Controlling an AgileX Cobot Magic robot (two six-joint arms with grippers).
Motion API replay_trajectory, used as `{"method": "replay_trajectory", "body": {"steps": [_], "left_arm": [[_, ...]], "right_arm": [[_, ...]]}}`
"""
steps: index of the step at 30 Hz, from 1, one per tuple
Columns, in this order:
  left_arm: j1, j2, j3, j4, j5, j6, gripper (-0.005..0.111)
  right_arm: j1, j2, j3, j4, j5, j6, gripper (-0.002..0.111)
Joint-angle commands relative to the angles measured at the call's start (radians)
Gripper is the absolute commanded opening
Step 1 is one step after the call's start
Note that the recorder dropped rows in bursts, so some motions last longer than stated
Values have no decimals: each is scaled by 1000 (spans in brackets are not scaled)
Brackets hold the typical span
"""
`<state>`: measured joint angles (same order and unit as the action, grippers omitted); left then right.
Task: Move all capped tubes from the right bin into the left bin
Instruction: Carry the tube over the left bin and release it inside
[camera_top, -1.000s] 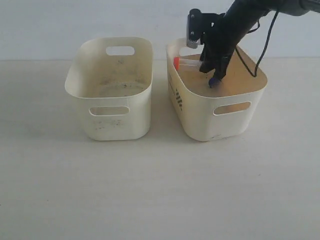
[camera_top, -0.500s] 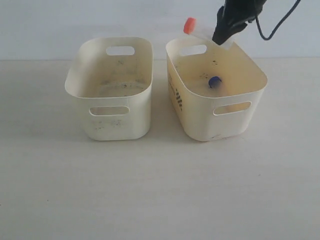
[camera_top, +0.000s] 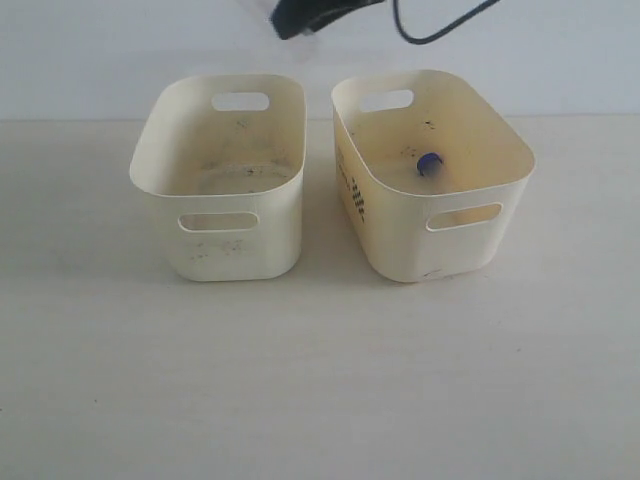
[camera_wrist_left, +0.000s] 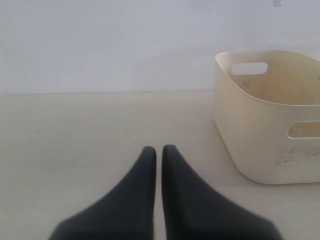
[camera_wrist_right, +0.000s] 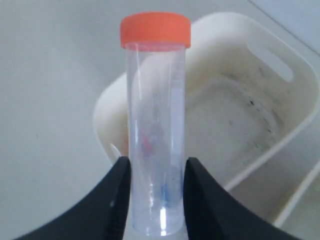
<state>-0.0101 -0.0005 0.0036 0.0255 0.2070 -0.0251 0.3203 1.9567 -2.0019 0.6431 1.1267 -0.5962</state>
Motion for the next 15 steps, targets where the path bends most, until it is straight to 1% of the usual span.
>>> {"method": "replay_trajectory", "body": {"steps": [1,5,9,13,14,15], "left_arm": [[0,0,-4,-6,-4,-10,4],[0,0,-4,-6,-4,-10,4],[0,0,-4,-6,-4,-10,4],[0,0,-4,-6,-4,-10,4],[0,0,-4,-6,-4,-10,4],[0,0,-4,-6,-4,-10,4]], "right_arm": [[100,21,2,9,-167,120,0],[148,72,2,3,-271,279,0],[166,133,2,1,-286,416,0],[168,184,2,-5,-254,443,1],[168,190,2,-10,-246,443,4],[168,197,2,-20,-237,443,8]]}}
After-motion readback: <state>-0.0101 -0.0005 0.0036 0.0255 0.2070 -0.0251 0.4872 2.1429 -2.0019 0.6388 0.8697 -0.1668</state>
